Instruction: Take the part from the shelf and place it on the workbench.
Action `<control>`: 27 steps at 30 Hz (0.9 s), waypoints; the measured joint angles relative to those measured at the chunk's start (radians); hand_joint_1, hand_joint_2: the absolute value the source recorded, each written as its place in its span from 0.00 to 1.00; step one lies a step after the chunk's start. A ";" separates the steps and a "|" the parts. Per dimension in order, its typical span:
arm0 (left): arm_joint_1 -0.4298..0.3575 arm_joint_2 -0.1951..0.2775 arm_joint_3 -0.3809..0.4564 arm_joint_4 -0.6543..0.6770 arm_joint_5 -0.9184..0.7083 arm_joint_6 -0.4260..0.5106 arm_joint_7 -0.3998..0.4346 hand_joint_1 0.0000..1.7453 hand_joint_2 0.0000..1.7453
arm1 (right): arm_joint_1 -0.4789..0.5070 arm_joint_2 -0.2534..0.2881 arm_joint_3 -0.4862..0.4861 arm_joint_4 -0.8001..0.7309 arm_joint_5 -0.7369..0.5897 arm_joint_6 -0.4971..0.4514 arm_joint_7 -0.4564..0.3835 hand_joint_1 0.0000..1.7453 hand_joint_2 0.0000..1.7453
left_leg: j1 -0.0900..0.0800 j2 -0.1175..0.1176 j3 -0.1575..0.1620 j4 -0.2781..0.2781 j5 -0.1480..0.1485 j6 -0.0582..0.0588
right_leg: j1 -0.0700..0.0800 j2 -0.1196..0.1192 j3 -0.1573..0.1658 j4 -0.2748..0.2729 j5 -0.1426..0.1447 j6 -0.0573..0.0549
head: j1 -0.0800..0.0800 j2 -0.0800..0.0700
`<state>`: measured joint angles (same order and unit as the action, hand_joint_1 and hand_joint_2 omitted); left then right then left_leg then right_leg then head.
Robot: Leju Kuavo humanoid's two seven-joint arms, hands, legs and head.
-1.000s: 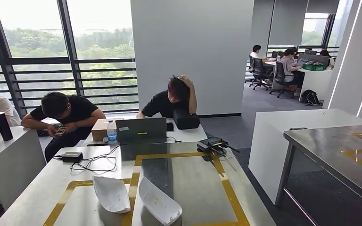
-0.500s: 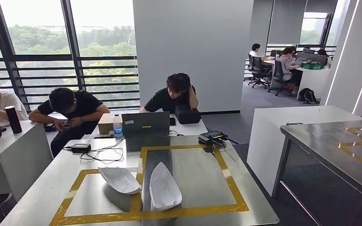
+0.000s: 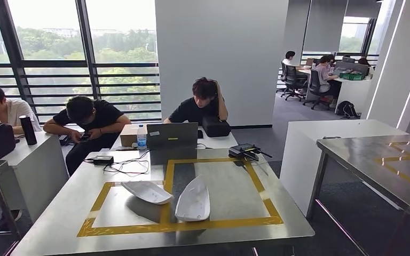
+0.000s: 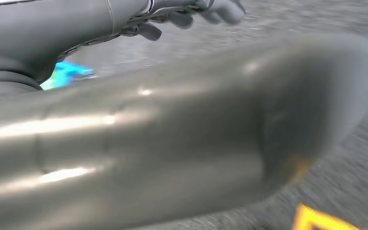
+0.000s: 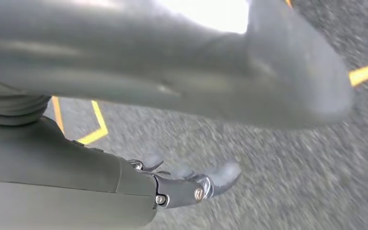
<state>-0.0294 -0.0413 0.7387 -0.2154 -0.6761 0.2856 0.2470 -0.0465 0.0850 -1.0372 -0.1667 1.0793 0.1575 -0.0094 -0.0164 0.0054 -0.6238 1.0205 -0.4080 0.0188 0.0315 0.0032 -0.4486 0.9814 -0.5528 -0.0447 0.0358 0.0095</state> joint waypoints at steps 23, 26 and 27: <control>-0.033 0.004 -0.085 0.027 -0.151 -0.114 0.042 0.00 0.00 | 0.000 0.004 0.014 0.001 -0.033 -0.029 0.087 0.00 0.00 | 0.021 0.005 0.066 -0.005 -0.075 0.001 | -0.044 -0.009 -0.255 0.326 -0.048 0.074 | -0.006 0.000; -0.028 0.002 -0.085 0.027 -0.150 -0.122 0.027 0.00 0.25 | 0.000 0.003 0.007 0.001 -0.033 -0.031 0.128 0.00 0.25 | 0.018 0.005 0.016 0.009 -0.045 -0.003 | -0.033 -0.007 -0.135 0.235 0.024 0.055 | -0.006 0.000; -0.028 0.001 -0.085 0.027 -0.149 -0.123 0.014 0.00 0.50 | -0.002 0.003 0.005 0.001 -0.035 -0.034 0.129 0.00 0.50 | 0.017 0.005 0.006 0.012 -0.038 -0.006 | -0.029 -0.007 -0.074 0.152 0.020 0.047 | -0.006 0.000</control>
<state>-0.0572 -0.0400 0.6538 -0.1880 -0.8248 0.1622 0.2607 -0.0482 0.0878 -1.0327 -0.1661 1.0448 0.1235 0.1192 0.0001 0.0100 -0.6178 1.0326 -0.4458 0.0130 0.0024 -0.0037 -0.5228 1.1337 -0.5329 0.0024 0.0302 0.0095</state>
